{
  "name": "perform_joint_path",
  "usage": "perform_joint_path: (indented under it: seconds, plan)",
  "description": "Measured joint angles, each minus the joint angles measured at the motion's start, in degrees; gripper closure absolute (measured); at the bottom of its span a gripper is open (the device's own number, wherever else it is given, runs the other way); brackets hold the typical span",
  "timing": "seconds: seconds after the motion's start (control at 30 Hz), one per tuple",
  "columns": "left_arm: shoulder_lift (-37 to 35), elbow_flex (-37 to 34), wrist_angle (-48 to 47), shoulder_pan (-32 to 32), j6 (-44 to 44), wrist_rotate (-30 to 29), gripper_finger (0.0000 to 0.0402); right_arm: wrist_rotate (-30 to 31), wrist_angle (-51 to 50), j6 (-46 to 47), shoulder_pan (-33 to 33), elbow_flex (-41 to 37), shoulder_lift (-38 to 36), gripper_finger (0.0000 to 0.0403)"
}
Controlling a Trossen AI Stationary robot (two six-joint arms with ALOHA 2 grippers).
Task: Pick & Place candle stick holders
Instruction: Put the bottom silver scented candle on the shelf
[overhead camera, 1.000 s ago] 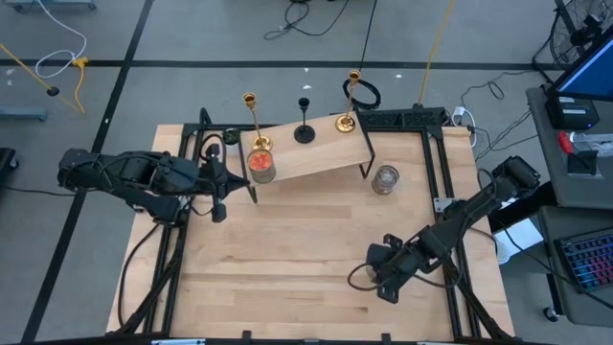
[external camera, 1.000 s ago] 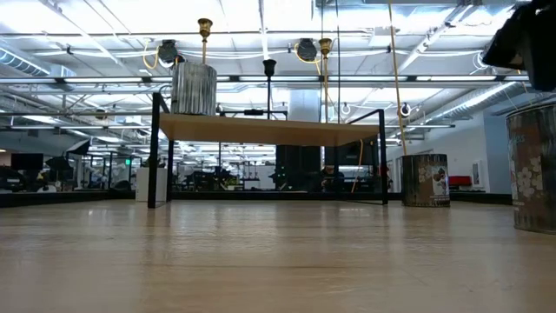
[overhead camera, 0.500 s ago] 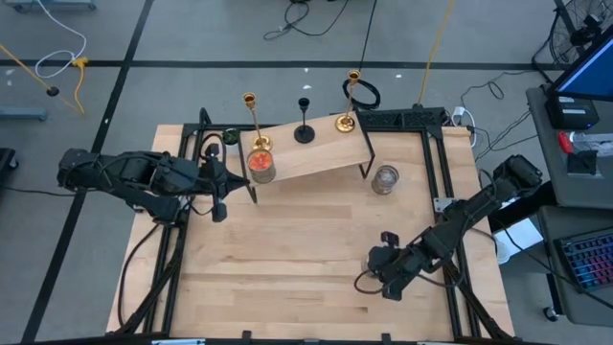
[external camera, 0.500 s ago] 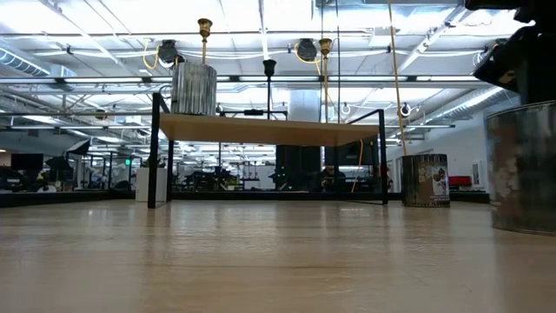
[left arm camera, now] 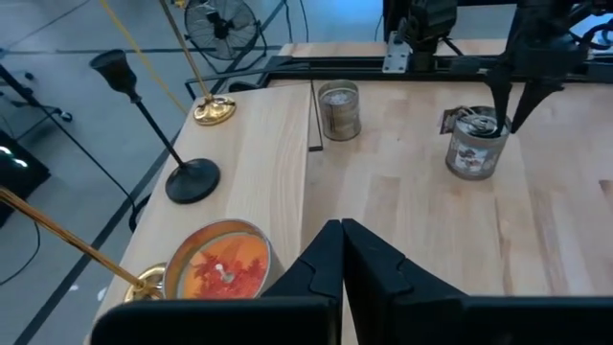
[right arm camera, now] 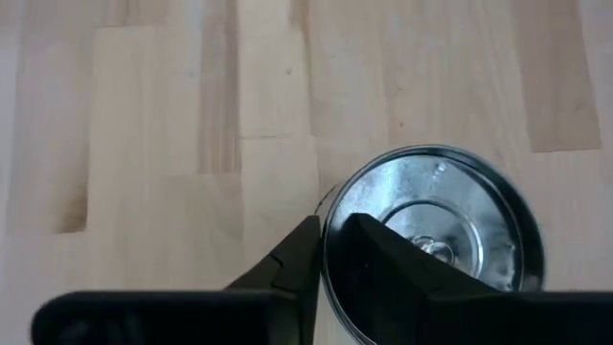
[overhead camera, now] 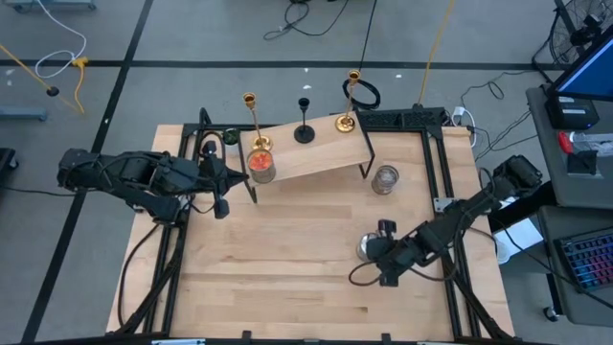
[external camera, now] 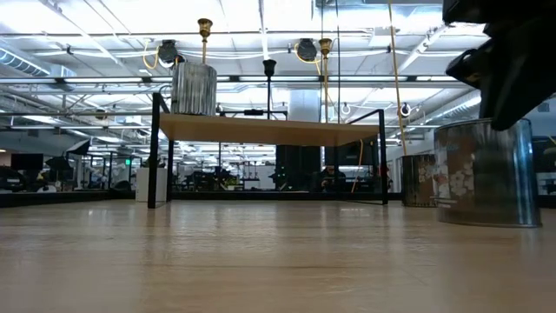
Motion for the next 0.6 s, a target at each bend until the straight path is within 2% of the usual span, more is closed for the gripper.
perform_joint_path:
  seconds: [0.17, 0.27, 0.37, 0.47, 0.6]
  plan:
    - [0.0, 0.0, 0.0, 0.0, 0.02, -0.2, 0.0377, -3.81, 0.06, 0.86, -1.46, 0.0, 0.0, 0.0292]
    - [0.0, 0.0, -0.01, 0.0, 0.02, -0.21, 0.0377, -2.91, 0.16, -0.21, -1.57, -0.02, 0.02, 0.0265]
    - [0.0, 0.0, 0.01, 0.0, 0.02, -0.2, 0.0376, -0.37, 0.2, -2.91, -1.33, -0.02, 0.07, 0.0255]
    - [0.0, 0.0, -0.01, 0.0, 0.04, -0.2, 0.0376, 3.0, 0.19, -5.86, -1.17, -0.04, 0.07, 0.0267]
    - [0.0, 0.0, -0.01, 0.0, 0.04, -0.2, 0.0376, 4.14, 0.09, -9.21, -1.39, -0.07, 0.07, 0.0316]
